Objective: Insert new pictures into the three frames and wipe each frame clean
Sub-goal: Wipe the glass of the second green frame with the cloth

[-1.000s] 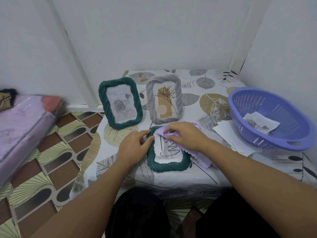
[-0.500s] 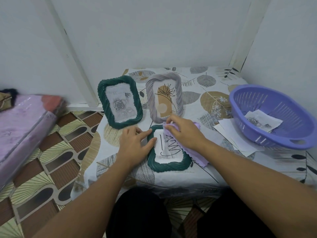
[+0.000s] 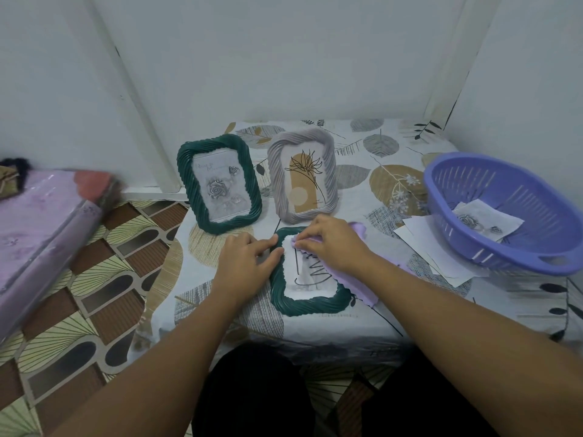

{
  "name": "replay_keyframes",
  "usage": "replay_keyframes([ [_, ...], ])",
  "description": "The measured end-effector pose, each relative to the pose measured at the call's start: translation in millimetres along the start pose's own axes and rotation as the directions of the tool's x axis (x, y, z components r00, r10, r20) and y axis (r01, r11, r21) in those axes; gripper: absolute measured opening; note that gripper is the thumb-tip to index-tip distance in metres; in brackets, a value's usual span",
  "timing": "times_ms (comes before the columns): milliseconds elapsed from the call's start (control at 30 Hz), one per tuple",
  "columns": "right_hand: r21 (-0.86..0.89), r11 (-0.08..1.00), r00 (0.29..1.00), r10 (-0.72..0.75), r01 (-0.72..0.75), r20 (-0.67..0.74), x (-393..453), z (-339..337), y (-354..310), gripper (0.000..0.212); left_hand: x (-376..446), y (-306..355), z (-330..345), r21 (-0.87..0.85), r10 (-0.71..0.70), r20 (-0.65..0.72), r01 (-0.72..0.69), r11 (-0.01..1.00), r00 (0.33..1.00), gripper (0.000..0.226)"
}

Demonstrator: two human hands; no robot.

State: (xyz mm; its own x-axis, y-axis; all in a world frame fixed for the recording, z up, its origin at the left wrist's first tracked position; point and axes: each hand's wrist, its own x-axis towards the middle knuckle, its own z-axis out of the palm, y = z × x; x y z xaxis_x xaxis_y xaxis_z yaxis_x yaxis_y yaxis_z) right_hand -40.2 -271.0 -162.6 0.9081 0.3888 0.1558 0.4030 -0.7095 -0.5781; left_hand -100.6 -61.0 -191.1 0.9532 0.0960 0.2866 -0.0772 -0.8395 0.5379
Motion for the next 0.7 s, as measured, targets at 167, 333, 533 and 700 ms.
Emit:
replay_keyframes([
  [167,-0.001,0.997,0.991,-0.076,0.077,0.108,-1,2,10,0.047,1,-1,1,0.006,-0.004,0.008,0.004,1.0,1.0,0.042],
  [333,-0.115,0.991,0.993,-0.06,0.072,0.101,11,3,4,0.049,0,0,-1,0.008,-0.009,0.018,0.009,1.0,1.0,0.039],
  [533,-0.137,0.989,0.995,-0.037,0.049,0.093,7,-1,6,0.024,1,0,-1,0.012,-0.018,0.033,0.018,1.0,0.999,0.041],
  [700,-0.054,0.998,0.997,-0.008,0.012,0.076,13,1,6,0.036,1,1,-2,0.02,-0.021,0.037,0.021,1.0,0.999,0.039],
])
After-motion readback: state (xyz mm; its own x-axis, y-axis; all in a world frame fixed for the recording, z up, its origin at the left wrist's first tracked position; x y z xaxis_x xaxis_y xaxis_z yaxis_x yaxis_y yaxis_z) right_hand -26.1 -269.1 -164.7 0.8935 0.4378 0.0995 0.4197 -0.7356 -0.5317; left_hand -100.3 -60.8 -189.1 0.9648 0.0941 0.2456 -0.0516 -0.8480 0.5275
